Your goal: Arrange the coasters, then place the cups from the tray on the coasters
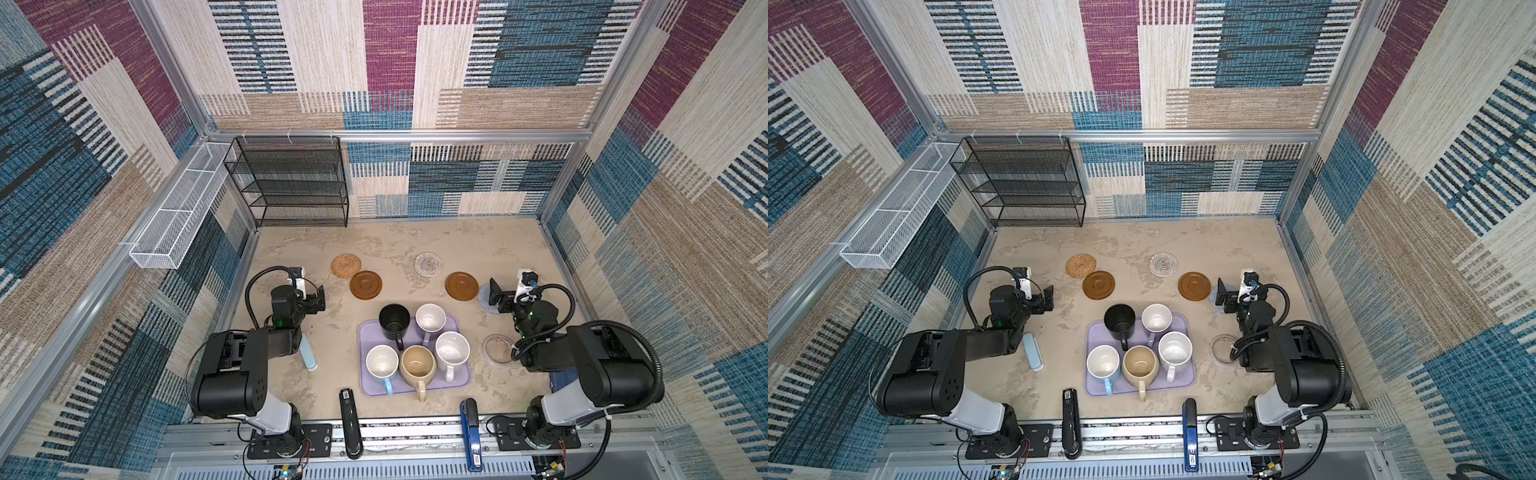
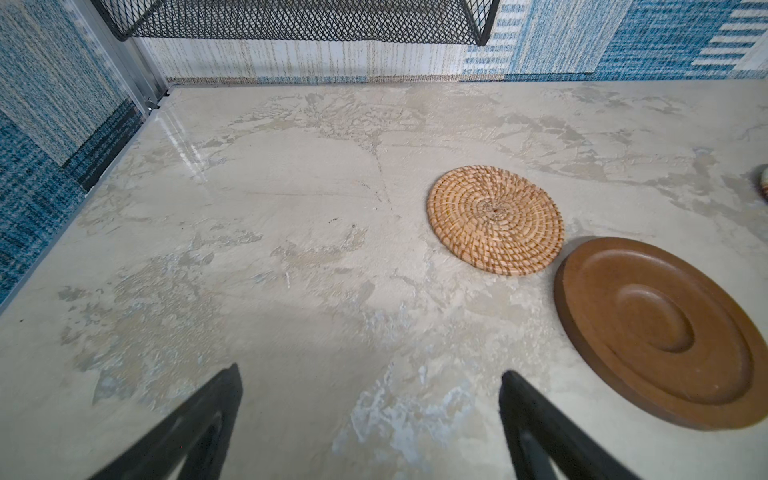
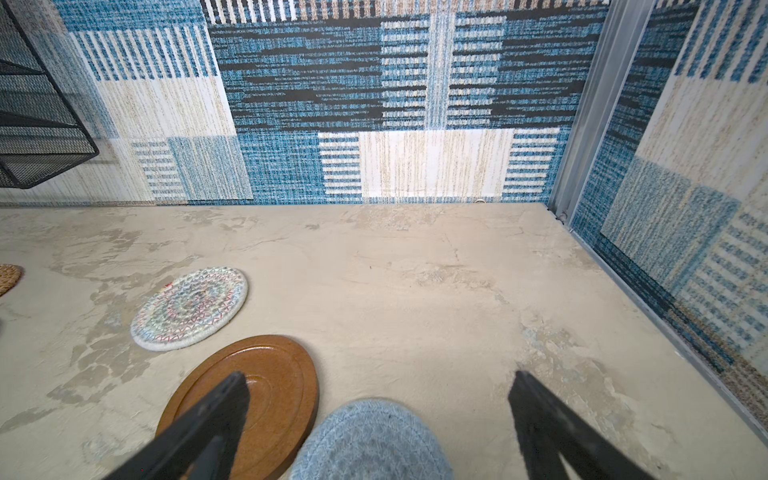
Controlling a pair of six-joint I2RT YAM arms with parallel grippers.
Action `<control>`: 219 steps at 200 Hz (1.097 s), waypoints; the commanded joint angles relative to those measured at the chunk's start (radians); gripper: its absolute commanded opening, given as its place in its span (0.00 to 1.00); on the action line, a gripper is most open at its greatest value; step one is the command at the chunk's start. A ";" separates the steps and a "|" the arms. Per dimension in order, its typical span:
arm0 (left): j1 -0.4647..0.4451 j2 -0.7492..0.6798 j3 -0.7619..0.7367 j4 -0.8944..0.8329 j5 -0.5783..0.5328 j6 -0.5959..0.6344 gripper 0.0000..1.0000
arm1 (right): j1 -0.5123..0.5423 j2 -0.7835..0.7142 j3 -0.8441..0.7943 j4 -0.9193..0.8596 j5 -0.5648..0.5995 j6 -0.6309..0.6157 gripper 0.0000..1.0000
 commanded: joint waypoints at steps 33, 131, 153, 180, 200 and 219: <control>0.001 -0.003 -0.001 0.024 0.013 -0.007 0.99 | 0.000 -0.002 0.004 0.027 -0.003 -0.010 1.00; 0.001 -0.002 0.000 0.024 0.015 -0.009 0.99 | 0.000 -0.002 0.006 0.025 -0.003 -0.009 1.00; 0.001 -0.002 0.001 0.023 0.014 -0.009 0.99 | 0.001 -0.003 0.006 0.025 -0.002 -0.009 1.00; 0.001 -0.004 0.000 0.023 0.015 -0.009 0.99 | 0.000 -0.003 0.005 0.025 -0.004 -0.009 1.00; 0.001 -0.006 -0.004 0.028 0.022 -0.007 0.99 | 0.000 -0.005 0.004 0.028 -0.005 -0.009 1.00; 0.001 -0.013 -0.012 0.039 0.016 -0.009 0.98 | 0.000 -0.016 0.013 0.001 -0.013 -0.011 1.00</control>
